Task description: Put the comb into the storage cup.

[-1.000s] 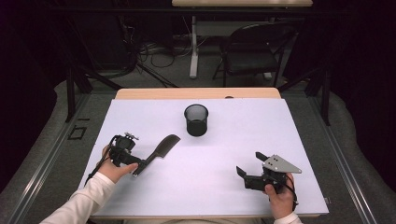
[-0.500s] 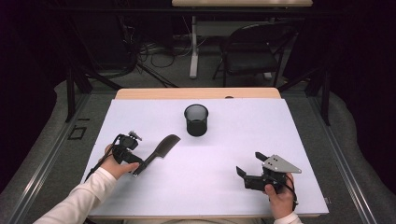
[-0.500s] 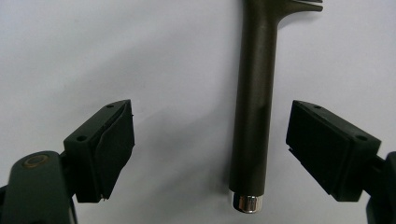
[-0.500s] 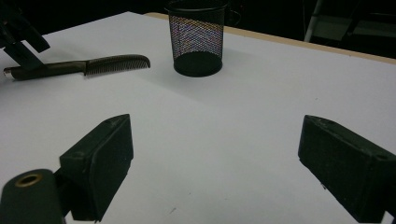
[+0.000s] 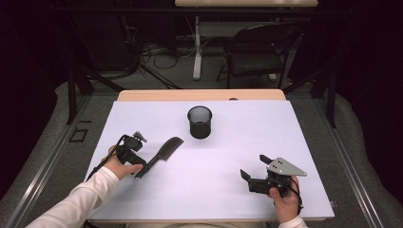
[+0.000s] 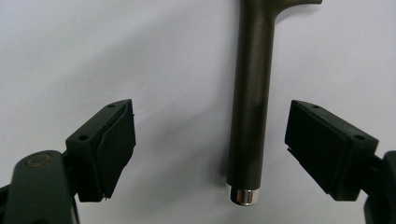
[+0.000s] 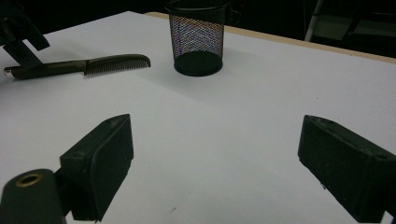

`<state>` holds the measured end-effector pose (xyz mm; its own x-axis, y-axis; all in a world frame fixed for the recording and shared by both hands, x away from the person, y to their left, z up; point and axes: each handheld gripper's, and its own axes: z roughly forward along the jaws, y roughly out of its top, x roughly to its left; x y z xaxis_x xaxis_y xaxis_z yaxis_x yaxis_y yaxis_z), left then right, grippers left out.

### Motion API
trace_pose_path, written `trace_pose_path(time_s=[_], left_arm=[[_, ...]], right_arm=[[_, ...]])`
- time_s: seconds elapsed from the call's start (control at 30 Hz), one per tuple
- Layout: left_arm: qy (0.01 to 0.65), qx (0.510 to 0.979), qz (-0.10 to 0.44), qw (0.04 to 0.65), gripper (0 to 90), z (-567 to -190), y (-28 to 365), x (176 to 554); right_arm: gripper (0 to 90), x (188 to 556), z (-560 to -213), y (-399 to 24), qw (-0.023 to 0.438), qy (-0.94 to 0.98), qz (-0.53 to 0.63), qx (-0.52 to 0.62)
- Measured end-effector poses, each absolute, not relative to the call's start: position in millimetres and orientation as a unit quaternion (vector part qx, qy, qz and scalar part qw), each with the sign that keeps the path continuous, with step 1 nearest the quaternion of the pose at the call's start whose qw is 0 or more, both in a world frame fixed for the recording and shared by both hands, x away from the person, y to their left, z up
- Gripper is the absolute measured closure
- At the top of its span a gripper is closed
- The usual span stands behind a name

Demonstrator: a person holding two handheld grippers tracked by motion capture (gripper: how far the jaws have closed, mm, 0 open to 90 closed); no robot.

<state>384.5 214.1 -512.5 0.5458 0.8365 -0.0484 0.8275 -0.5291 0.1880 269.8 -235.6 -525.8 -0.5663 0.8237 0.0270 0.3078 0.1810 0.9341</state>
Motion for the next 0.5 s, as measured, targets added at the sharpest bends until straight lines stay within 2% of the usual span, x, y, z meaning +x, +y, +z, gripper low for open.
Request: trace_pose_path(time_s=[0.37, 0.5], left_arm=[[0.468, 0.880, 0.011, 0.081, 26.2, -512.9, 208.0, 386.6], [0.460, 0.885, 0.007, 0.070, 33.7, -516.0, 205.3, 386.1]], right_arm=[[10.6, 270.0, -526.0, -235.6, 0.255, 0.725, 0.507, 0.390], [10.6, 269.9, -525.9, -235.6, 0.255, 0.725, 0.507, 0.390]])
